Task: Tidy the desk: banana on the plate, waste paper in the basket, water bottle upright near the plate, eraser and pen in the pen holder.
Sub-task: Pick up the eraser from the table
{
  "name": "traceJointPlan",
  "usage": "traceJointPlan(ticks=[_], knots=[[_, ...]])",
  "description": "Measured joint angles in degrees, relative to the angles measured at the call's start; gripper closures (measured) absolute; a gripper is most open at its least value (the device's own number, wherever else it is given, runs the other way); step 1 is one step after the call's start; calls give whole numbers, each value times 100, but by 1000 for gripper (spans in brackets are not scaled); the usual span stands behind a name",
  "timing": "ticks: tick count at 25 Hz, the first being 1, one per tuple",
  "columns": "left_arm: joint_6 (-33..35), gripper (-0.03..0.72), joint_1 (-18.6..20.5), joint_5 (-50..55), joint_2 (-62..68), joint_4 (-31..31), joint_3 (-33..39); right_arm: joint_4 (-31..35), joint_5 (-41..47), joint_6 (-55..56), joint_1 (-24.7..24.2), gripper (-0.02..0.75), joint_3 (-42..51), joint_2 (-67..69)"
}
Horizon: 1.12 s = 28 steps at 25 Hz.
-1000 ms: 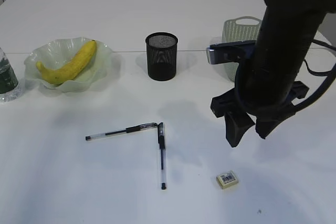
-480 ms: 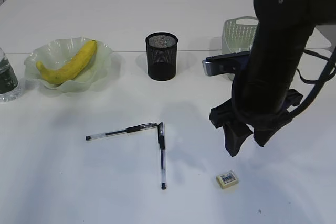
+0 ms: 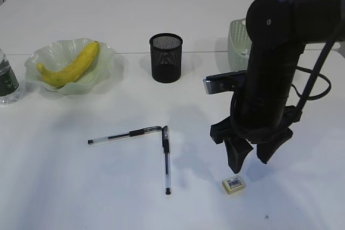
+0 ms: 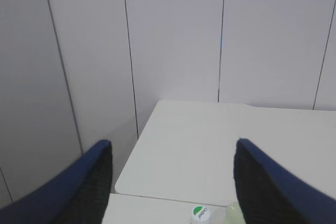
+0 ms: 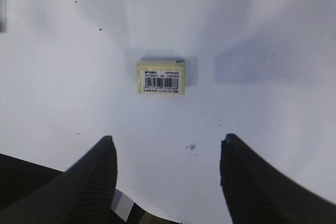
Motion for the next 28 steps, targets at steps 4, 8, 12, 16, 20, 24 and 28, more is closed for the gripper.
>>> traceJointPlan(ticks=[4, 8, 12, 16, 20, 24, 28], knots=[[0, 183, 0, 0, 0, 0, 0, 79, -10, 0, 0, 274, 0, 40], [0, 183, 0, 0, 0, 0, 0, 79, -10, -11, 0, 274, -97, 52], [0, 185, 0, 0, 0, 0, 0, 219, -54, -11, 0, 274, -174, 52], [0, 185, 0, 0, 0, 0, 0, 336, -130, -11, 0, 274, -174, 126], [0, 185, 0, 0, 0, 0, 0, 336, -292, -11, 0, 274, 57, 185], [0, 185, 0, 0, 0, 0, 0, 336, -560, -11, 0, 274, 434, 185], [0, 185, 0, 0, 0, 0, 0, 336, -957, -48, 0, 274, 653, 185]])
